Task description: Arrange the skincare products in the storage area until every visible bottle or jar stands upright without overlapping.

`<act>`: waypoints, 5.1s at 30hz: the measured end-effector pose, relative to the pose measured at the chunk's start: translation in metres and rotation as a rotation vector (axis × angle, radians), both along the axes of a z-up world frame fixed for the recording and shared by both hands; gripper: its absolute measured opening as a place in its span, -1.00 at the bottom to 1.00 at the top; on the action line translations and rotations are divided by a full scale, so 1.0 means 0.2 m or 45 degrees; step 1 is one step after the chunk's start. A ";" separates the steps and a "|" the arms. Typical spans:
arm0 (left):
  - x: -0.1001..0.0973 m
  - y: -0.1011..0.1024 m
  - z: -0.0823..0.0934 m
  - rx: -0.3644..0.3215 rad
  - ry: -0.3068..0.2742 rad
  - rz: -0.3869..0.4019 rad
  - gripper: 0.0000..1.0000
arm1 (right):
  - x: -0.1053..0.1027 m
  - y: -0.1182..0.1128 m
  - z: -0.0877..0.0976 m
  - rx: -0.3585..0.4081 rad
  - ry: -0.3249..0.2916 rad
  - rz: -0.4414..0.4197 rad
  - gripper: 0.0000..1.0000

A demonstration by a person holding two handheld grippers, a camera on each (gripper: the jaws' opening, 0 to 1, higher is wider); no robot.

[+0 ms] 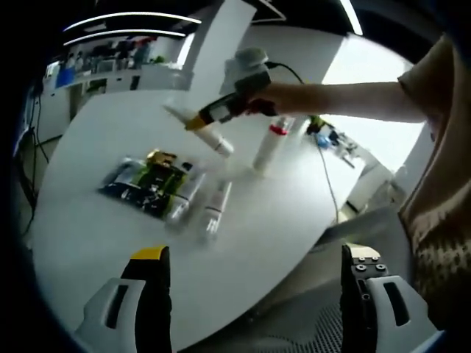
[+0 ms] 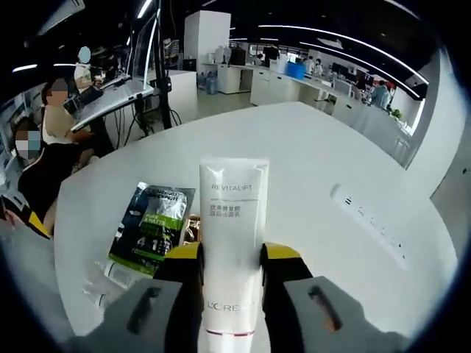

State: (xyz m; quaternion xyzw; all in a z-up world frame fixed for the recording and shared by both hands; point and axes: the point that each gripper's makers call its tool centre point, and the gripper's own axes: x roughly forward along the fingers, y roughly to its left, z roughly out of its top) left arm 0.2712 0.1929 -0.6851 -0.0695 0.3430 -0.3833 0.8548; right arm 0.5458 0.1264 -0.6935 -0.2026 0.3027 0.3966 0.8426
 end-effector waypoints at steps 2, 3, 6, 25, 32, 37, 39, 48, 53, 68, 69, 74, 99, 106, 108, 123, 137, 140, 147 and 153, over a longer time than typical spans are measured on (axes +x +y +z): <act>0.00 0.00 0.01 -0.002 0.001 0.003 0.88 | -0.03 0.00 0.03 0.007 -0.013 0.005 -0.43; 0.00 0.00 0.01 -0.004 0.001 0.005 0.88 | -0.04 0.00 0.04 0.010 -0.019 0.006 -0.43; 0.01 0.00 0.03 -0.001 -0.009 0.009 0.87 | -0.07 0.00 0.09 0.030 -0.041 0.010 -0.43; 0.04 -0.09 0.14 0.024 -0.101 0.016 0.86 | -0.37 -0.07 0.31 0.215 -0.094 -0.048 -0.43; 0.08 -0.17 0.18 0.044 -0.133 0.024 0.79 | -0.51 -0.08 0.41 0.293 -0.116 -0.068 -0.43; 0.12 -0.23 0.23 0.024 -0.170 0.011 0.68 | -0.59 -0.09 0.48 0.345 -0.105 -0.089 -0.43; 0.14 -0.25 0.25 0.030 -0.187 0.002 0.66 | -0.62 -0.09 0.50 0.357 -0.112 -0.094 -0.43; 0.22 -0.37 0.35 0.018 -0.305 0.008 0.38 | -0.77 -0.09 0.58 0.440 -0.110 -0.117 -0.42; 0.27 -0.41 0.39 0.009 -0.352 0.024 0.22 | -0.85 -0.08 0.60 0.463 -0.114 -0.121 -0.42; 0.26 -0.51 0.44 0.032 -0.464 0.009 -0.32 | -1.00 -0.16 0.62 0.554 -0.084 -0.173 -0.41; 0.26 -0.51 0.45 0.029 -0.467 0.008 -0.35 | -1.02 -0.17 0.63 0.579 -0.078 -0.186 -0.41; 0.24 -0.55 0.46 0.036 -0.480 -0.003 -0.37 | -1.06 -0.18 0.64 0.589 -0.079 -0.193 -0.41; 0.15 -0.68 0.56 -0.113 -0.439 -0.192 -0.70 | -1.15 -0.31 0.83 0.751 -0.145 -0.096 -0.36; 0.09 -0.73 0.58 -0.146 -0.429 -0.381 -0.70 | -1.15 -0.36 0.99 0.862 -0.169 0.012 -0.34; 0.08 -0.75 0.60 -0.173 -0.422 -0.414 -0.70 | -1.17 -0.36 1.01 0.845 -0.172 0.072 -0.38; 0.05 -0.79 0.55 -0.071 -0.410 -0.649 -0.68 | -1.25 -0.39 0.97 0.865 -0.167 0.180 -0.76; 0.03 -0.81 0.19 0.129 -0.335 -0.772 -0.66 | -1.29 -0.42 0.63 0.679 -0.038 0.217 -0.78; 0.03 -0.82 0.13 0.136 -0.311 -0.776 -0.66 | -1.30 -0.42 0.58 0.660 -0.018 0.205 -0.77; 0.01 -0.81 -0.01 0.206 -0.281 -0.829 -0.67 | -1.32 -0.42 0.43 0.597 0.030 0.171 -0.77; 0.01 -0.82 -0.06 0.227 -0.277 -0.851 -0.66 | -1.32 -0.44 0.38 0.567 0.045 0.151 -0.76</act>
